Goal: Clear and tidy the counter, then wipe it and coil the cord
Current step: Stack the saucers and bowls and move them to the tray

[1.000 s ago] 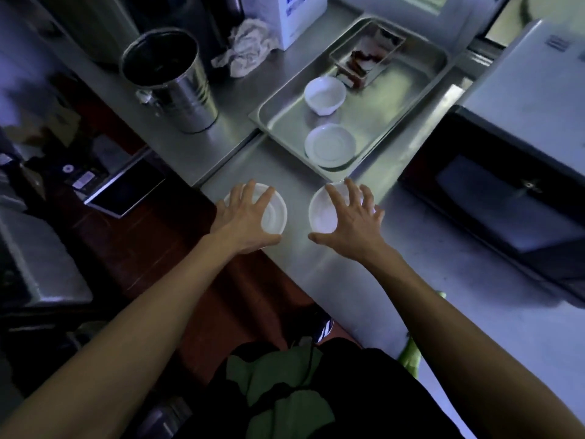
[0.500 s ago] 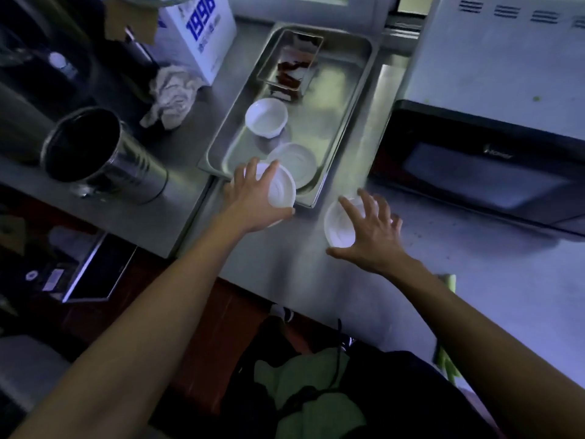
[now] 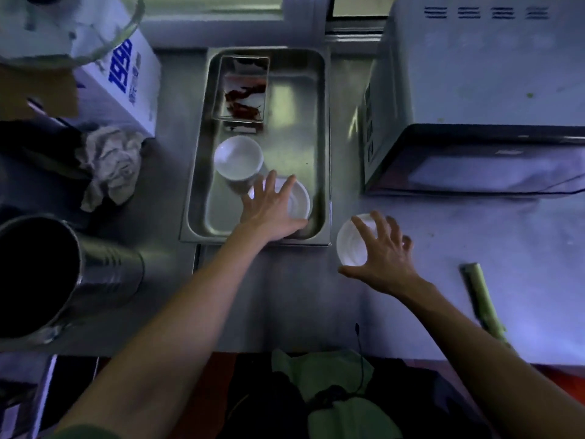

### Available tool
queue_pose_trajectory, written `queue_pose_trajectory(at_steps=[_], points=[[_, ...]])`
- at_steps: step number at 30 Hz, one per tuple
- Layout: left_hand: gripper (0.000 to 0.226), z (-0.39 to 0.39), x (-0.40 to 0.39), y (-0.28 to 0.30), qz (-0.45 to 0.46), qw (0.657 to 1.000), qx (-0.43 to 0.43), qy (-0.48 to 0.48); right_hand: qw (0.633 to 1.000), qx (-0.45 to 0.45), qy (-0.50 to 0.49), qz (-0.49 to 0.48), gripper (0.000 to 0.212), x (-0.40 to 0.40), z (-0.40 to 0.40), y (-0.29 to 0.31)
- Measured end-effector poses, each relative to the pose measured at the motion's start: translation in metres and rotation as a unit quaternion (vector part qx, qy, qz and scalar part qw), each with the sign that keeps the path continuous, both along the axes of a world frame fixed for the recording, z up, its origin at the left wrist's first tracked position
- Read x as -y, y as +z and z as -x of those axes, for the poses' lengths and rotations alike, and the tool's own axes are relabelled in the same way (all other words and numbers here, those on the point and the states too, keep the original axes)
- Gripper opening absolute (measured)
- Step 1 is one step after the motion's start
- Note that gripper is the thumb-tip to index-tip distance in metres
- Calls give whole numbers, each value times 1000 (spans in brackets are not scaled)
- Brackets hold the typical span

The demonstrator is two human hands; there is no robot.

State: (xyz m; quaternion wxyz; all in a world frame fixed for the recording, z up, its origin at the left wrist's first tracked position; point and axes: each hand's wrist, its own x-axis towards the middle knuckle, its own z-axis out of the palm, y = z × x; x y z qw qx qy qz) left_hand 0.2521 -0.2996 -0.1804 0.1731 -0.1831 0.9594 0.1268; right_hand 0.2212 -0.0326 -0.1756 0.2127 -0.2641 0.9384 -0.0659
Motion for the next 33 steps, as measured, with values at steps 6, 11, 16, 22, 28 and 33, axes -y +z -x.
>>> queue_pose_trajectory(at_steps=[6,11,16,22,28,33], points=[[110,19,15,-28,-20,999,18,-35,997,13,-78,-8,115,9,-23,-5],[110,29,17,-43,-10,998,22,-67,992,18,-124,-1,114,13,-29,-5],[109,28,12,-53,1,997,9,-82,981,29,-188,28,112,22,-25,0],[111,20,14,-59,22,995,-1,-93,979,32,-198,47,112,28,-27,6],[97,12,21,-57,18,995,-12,-100,988,4,-144,60,112,40,-24,19],[69,-8,37,-42,-17,996,-46,-70,992,-20,-90,81,114,74,-9,29]])
